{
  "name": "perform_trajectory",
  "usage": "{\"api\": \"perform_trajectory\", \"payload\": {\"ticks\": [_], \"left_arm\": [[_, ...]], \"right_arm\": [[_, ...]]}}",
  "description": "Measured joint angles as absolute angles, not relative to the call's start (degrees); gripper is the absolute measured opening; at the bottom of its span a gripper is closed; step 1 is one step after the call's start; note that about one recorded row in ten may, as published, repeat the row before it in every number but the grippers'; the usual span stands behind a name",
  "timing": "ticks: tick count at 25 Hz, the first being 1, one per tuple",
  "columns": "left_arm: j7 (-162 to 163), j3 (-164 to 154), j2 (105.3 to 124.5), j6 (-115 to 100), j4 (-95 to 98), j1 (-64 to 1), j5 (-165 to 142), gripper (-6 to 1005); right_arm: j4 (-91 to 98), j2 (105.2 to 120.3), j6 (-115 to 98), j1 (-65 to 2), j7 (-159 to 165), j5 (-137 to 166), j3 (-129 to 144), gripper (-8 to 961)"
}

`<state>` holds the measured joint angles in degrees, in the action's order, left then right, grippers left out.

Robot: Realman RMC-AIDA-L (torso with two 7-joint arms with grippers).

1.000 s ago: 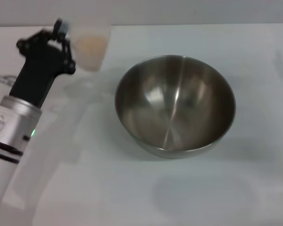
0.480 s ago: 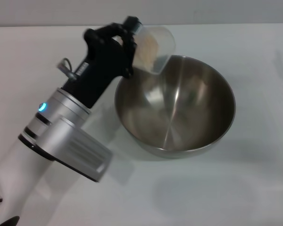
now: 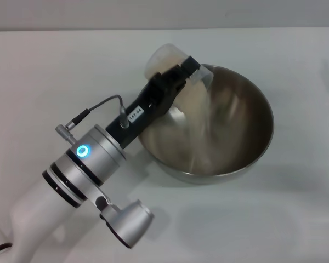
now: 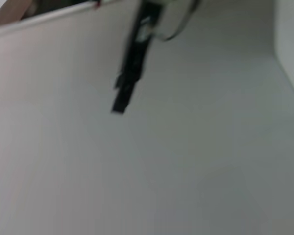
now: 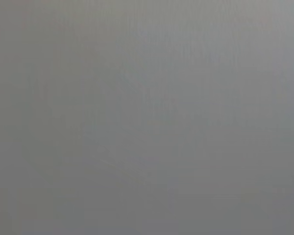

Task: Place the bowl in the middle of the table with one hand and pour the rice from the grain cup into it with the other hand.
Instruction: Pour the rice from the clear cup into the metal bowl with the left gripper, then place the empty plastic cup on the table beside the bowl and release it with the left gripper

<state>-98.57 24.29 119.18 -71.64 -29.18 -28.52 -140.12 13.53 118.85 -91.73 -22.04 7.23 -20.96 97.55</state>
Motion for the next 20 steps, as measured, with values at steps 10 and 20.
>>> {"api": "perform_trajectory", "payload": {"ticks": [10,20], "left_arm": [[-116.0,23.5,119.18,-73.1,-28.4,-28.3,-142.8,34],[-122.0,24.8,119.07,-76.5,-26.3,-28.6,-145.3,46]], "right_arm": [[13.4,118.79,-92.6,-22.1,7.2,-20.9,97.5,729],[13.4,118.77,-93.9,-21.4,5.8,-20.9,97.5,730]]}}
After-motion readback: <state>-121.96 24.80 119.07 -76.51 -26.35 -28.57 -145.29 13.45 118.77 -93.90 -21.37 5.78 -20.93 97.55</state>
